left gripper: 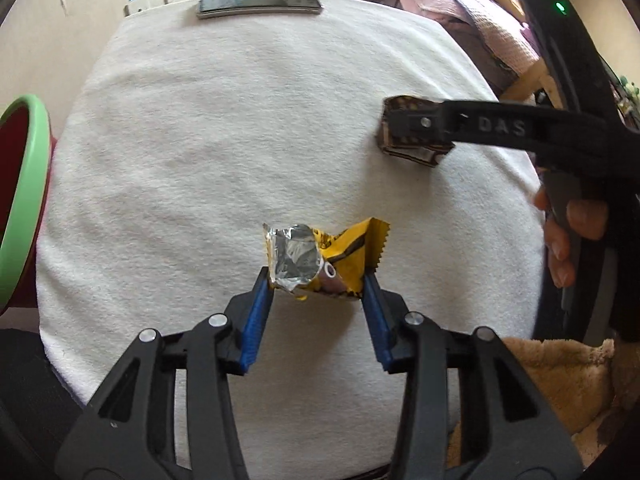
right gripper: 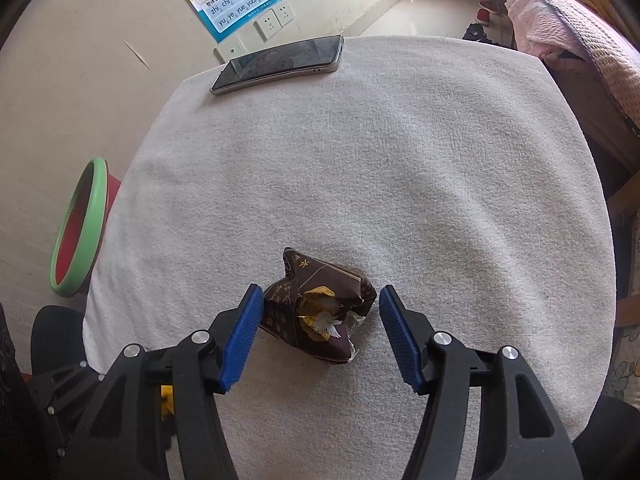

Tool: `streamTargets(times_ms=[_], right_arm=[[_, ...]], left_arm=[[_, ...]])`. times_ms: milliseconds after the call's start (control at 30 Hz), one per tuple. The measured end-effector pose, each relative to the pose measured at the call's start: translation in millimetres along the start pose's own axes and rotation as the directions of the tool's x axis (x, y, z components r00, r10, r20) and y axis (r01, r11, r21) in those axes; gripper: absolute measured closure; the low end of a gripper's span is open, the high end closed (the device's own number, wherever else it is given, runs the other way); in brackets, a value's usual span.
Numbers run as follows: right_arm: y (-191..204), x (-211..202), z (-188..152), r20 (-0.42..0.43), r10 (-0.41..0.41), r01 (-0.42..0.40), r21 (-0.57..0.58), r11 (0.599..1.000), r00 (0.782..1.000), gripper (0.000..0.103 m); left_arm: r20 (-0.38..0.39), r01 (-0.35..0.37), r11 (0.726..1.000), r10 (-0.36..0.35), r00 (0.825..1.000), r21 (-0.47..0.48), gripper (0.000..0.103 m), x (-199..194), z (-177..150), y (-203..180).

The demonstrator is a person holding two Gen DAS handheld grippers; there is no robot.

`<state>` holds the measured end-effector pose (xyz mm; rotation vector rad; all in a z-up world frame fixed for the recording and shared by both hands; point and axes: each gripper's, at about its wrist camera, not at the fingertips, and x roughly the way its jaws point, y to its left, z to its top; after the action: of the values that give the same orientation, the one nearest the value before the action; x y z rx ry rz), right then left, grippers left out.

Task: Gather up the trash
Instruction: 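Grasp the silver-yellow wrapper with the left tool while the right tool grasps the brown wrapper, then carry the silver-yellow wrapper over the bucket with the left tool while the right tool carries the brown wrapper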

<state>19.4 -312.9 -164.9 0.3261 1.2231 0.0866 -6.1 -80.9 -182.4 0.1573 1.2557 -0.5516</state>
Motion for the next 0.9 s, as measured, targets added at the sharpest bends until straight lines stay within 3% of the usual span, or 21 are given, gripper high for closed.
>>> streamTargets(times_ms=[200, 300, 500, 600, 733, 900], right_arm=[[0, 2, 0, -0.010, 0.005, -0.005, 0.010, 1.000, 1.000, 0.044], [0, 3, 0, -0.014, 0.009, -0.009, 0.016, 1.000, 1.000, 0.044], [-1, 3, 0, -0.013, 0.012, -0.011, 0.018, 1.000, 1.000, 0.044], [0, 3, -1, -0.007, 0.009, -0.009, 0.010, 1.000, 1.000, 0.044], [4, 2, -3, 0.009, 0.013, -0.013, -0.007, 1.000, 1.000, 0.051], [18, -9, -2, 0.041, 0.015, -0.013, -0.043, 0.999, 0.999, 0.059]], left_arm=[[0.010, -0.013, 0.996, 0.014, 1.000, -0.092, 0.056, 3, 1, 29], [0.005, -0.019, 0.995, 0.020, 1.000, -0.099, 0.047, 2, 4, 28], [0.001, -0.021, 0.994, 0.021, 1.000, -0.108, 0.044, 3, -2, 15], [0.006, -0.030, 0.993, 0.031, 1.000, -0.114, 0.044, 5, 3, 15], [0.025, -0.035, 0.992, 0.038, 0.999, -0.124, 0.061, 1, 4, 18], [0.076, -0.074, 0.990, 0.083, 0.994, -0.119, 0.062, -14, 8, 19]])
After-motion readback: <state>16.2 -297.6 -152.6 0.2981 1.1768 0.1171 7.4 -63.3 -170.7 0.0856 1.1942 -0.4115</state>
